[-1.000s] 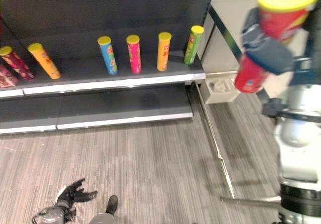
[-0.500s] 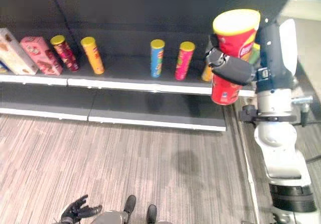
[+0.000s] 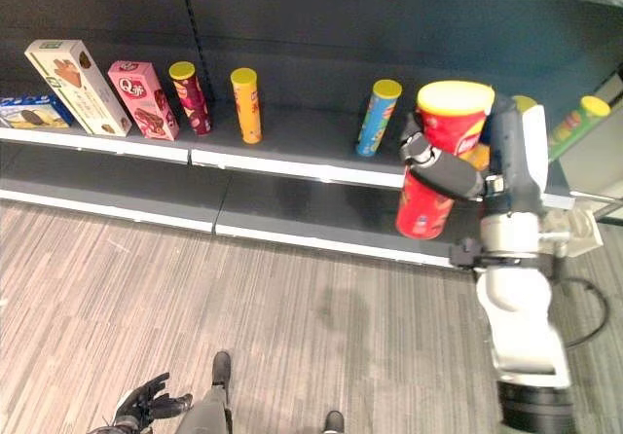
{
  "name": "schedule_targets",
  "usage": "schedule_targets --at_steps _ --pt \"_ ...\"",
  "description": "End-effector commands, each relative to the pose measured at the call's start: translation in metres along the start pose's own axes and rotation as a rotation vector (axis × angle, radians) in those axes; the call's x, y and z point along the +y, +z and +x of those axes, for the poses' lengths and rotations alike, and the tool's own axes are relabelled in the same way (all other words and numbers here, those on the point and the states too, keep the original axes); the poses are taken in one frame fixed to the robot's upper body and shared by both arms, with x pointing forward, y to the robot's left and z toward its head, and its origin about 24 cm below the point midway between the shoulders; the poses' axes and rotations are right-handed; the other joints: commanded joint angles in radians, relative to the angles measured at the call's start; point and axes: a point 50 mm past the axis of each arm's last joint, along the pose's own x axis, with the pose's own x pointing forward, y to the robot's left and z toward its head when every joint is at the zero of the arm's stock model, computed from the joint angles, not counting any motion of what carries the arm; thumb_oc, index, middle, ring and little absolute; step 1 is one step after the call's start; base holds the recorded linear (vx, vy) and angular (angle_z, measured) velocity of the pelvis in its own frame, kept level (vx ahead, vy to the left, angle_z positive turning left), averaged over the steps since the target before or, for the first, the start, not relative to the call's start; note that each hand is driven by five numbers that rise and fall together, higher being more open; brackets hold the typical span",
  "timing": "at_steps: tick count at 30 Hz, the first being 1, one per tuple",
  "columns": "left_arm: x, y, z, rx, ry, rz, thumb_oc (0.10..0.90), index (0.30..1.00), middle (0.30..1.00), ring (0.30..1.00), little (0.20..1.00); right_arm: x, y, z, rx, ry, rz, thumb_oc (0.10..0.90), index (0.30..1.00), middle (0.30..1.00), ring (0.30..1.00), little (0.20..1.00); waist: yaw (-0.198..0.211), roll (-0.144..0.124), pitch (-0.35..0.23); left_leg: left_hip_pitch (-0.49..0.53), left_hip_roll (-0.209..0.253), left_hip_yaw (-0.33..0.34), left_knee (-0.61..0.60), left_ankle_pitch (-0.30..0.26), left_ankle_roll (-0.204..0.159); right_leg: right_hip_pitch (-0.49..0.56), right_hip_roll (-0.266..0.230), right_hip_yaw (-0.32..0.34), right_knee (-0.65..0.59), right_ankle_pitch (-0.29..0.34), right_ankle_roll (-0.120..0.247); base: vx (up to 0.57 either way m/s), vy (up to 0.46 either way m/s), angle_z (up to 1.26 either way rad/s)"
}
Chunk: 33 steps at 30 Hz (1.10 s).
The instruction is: Put the goods on the table back onto the shelves and tidy them up.
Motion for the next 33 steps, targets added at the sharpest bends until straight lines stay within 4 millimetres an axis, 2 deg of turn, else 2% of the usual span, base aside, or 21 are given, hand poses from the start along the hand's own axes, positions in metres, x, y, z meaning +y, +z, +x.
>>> schedule_targets --at_steps 1,6,8,9,12,13,14,15,18,19,21,22,23,24,25,26,27,28,30,32,33 --pt "0.018 0.007 -0.003 -0.054 0.027 0.096 0.8 0.9 0.9 0.9 0.9 -0.022 0.066 0.027 -0.353 -0.079 -0.036 0.4 0.3 0.3 0.3 0.3 0.027 0.026 -0.098 0.017 0.077 0.015 0.069 -0.124 -0.056 -0.028 0.004 0.021 0.016 -0.033 0.032 0.12 0.325 0.01" --pt "0.028 0.013 -0.003 -0.071 0.062 0.096 0.8 0.9 0.9 0.9 0.9 -0.017 0.066 0.033 -0.351 -0.083 -0.026 0.4 0.3 0.3 0.3 0.3 0.035 0.021 -0.097 0.043 0.007 0.06 0.077 -0.181 0.018 -0.108 -0.093 0.028 0.146 0.071 0.039 0.11 0.294 -0.22" --pt "0.031 0.011 -0.003 -0.065 0.075 0.084 0.8 0.9 0.9 0.9 0.9 -0.016 0.066 0.034 -0.349 -0.082 -0.023 0.4 0.3 0.3 0.3 0.3 0.031 0.021 -0.081 0.078 -0.012 0.073 0.054 -0.188 0.034 -0.142 -0.12 0.024 0.208 0.152 0.034 0.09 0.229 -0.12" --pt "0.033 0.012 -0.003 -0.064 0.079 0.085 0.8 0.9 0.9 0.9 0.9 -0.016 0.064 0.034 -0.342 -0.08 -0.025 0.4 0.3 0.3 0.3 0.3 0.029 0.02 -0.074 0.091 -0.016 0.077 0.042 -0.188 0.036 -0.152 -0.118 0.024 0.22 0.158 0.034 0.06 0.16 -0.12" --pt "0.03 0.012 -0.003 -0.062 0.069 0.078 0.8 0.9 0.9 0.9 0.9 -0.021 0.06 0.032 -0.321 -0.077 -0.056 0.4 0.3 0.3 0.3 0.3 -0.003 0.03 -0.044 0.132 -0.015 0.052 0.011 -0.19 0.039 -0.232 -0.009 0.114 0.253 0.088 0.016 0.07 0.085 -0.04" --pt "0.03 0.012 -0.002 -0.063 0.069 0.077 0.8 0.9 0.9 0.9 0.9 -0.021 0.06 0.032 -0.322 -0.077 -0.056 0.4 0.3 0.3 0.3 0.3 -0.001 0.032 -0.046 0.129 -0.013 0.053 0.01 -0.186 0.039 -0.237 -0.006 0.115 0.251 0.092 0.014 0.1 0.011 0.34" --pt "0.026 0.012 -0.002 -0.061 0.058 0.062 0.8 0.9 0.9 0.9 0.9 -0.023 0.062 0.033 -0.329 -0.081 -0.051 0.4 0.3 0.3 0.3 0.3 -0.013 0.031 -0.025 0.149 -0.016 0.043 0.0 -0.189 0.039 -0.289 0.06 0.129 0.206 0.065 0.01 0.16 -0.06 0.26" --pt "0.02 0.011 0.0 -0.053 0.04 0.057 0.8 0.9 0.9 0.9 0.9 -0.023 0.061 0.033 -0.327 -0.075 -0.044 0.4 0.3 0.3 0.3 0.3 -0.02 0.005 -0.016 0.162 -0.04 0.031 0.002 -0.204 0.041 -0.286 0.116 0.091 0.098 0.063 0.013 0.17 -0.057 0.4" --pt "0.015 0.008 0.0 -0.044 0.027 0.046 0.8 0.9 0.9 0.9 0.9 -0.023 0.059 0.032 -0.318 -0.069 -0.057 0.4 0.3 0.3 0.3 0.3 -0.018 -0.011 -0.014 0.169 -0.044 0.021 0.012 -0.213 0.038 -0.26 0.137 0.105 0.089 0.061 0.0 0.11 -0.126 0.5" --pt "0.01 0.004 -0.001 -0.037 0.024 0.025 0.8 0.9 0.9 0.9 0.9 -0.019 0.058 0.033 -0.314 -0.061 -0.047 0.4 0.3 0.3 0.3 0.3 -0.005 -0.02 -0.025 0.171 -0.032 0.025 0.028 -0.232 0.025 -0.226 0.131 0.064 0.053 0.067 0.002 0.17 -0.285 0.49" --pt "0.005 0.003 -0.002 -0.036 0.012 0.002 0.8 0.9 0.9 0.9 0.9 -0.018 0.055 0.032 -0.304 -0.061 -0.039 0.4 0.3 0.3 0.3 0.3 -0.002 -0.042 -0.022 0.12 -0.005 0.027 0.189 -0.27 -0.005 -0.186 0.132 0.037 0.031 0.051 -0.015 0.15 -0.232 0.13" --pt "0.005 0.003 -0.002 -0.036 0.012 0.003 0.8 0.9 0.9 0.9 0.9 -0.018 0.055 0.031 -0.304 -0.061 -0.038 0.4 0.3 0.3 0.3 0.3 -0.005 -0.041 -0.022 0.111 -0.003 0.023 0.206 -0.279 -0.006 -0.185 0.134 0.033 0.029 0.051 -0.016 0.02 -0.133 0.33" --pt "0.003 0.009 -0.002 -0.06 0.004 -0.002 0.8 0.9 0.9 0.9 0.9 -0.017 0.055 0.031 -0.301 -0.066 -0.032 0.4 0.3 0.3 0.3 0.3 0.01 -0.047 0.018 -0.008 0.01 -0.019 0.433 -0.231 -0.041 -0.164 0.137 0.035 0.045 0.023 -0.047 0.01 -0.074 0.64" --pt "0.002 0.01 -0.002 -0.067 0.003 -0.009 0.8 0.9 0.9 0.9 0.9 -0.017 0.054 0.031 -0.298 -0.068 -0.029 0.4 0.3 0.3 0.3 0.3 0.01 -0.042 0.023 -0.04 0.02 -0.043 0.446 -0.227 -0.048 -0.158 0.136 0.031 0.046 0.012 -0.049 0.17 0.023 0.71" --pt "0.001 0.009 -0.003 -0.069 0.005 -0.026 0.8 0.9 0.9 0.9 0.9 -0.015 0.051 0.03 -0.284 -0.076 -0.028 0.4 0.3 0.3 0.3 0.3 0.02 -0.037 0.02 -0.059 0.06 -0.084 0.342 -0.224 -0.048 -0.145 0.119 0.043 0.043 -0.008 -0.033 0.19 0.094 0.34" --pt "0.001 0.008 -0.004 -0.067 0.006 -0.026 0.8 0.9 0.9 0.9 0.9 -0.014 0.051 0.03 -0.283 -0.075 -0.028 0.4 0.3 0.3 0.3 0.3 0.021 -0.039 0.02 -0.048 0.06 -0.081 0.327 -0.218 -0.049 -0.143 0.118 0.045 0.044 -0.009 -0.033 0.31 0.231 0.08" --pt "0.003 0.007 -0.005 -0.067 0.015 -0.018 0.8 0.9 0.9 0.9 0.9 -0.011 0.049 0.029 -0.276 -0.092 -0.018 0.4 0.3 0.3 0.3 0.3 0.04 -0.017 0.013 -0.073 0.085 -0.157 0.205 -0.157 -0.06 -0.134 0.115 0.069 0.041 -0.033 -0.02 0.16 0.127 -0.24" --pt "0.003 0.007 -0.005 -0.067 0.015 -0.018 0.8 0.9 0.9 0.9 0.9 -0.011 0.048 0.029 -0.275 -0.092 -0.018 0.4 0.3 0.3 0.3 0.3 0.038 -0.017 0.011 -0.066 0.087 -0.158 0.189 -0.149 -0.062 -0.135 0.117 0.068 0.042 -0.035 -0.021 0.26 0.25 -0.2" --pt "0.003 0.002 -0.007 -0.06 0.006 -0.012 0.8 0.9 0.9 0.9 0.9 -0.008 0.053 0.031 -0.299 -0.09 -0.028 0.4 0.3 0.3 0.3 0.3 0.04 0.026 -0.013 -0.032 0.09 -0.213 0.081 -0.154 -0.056 -0.128 0.103 0.099 0.051 -0.055 -0.007 0.19 0.242 -0.46" --pt "0.008 0.013 -0.005 -0.098 0.027 0.002 0.8 0.9 0.9 0.9 0.9 -0.005 0.061 0.037 -0.336 -0.117 -0.04 0.4 0.3 0.3 0.3 0.3 0.037 0.049 0.011 -0.066 0.051 -0.191 0.146 -0.167 -0.051 -0.182 0.054 0.117 0.083 -0.024 0.001 0.03 0.393 -0.91" --pt "0.016 0.021 -0.003 -0.12 0.05 0.022 0.8 0.9 0.9 0.9 0.9 0.0 0.074 0.044 -0.39 -0.127 -0.031 0.4 0.3 0.3 0.3 0.3 0.043 0.062 0.021 -0.09 0.016 -0.15 0.182 -0.199 -0.026 -0.221 0.013 0.153 0.063 0.013 0.014 -0.03 0.39 -1.23"
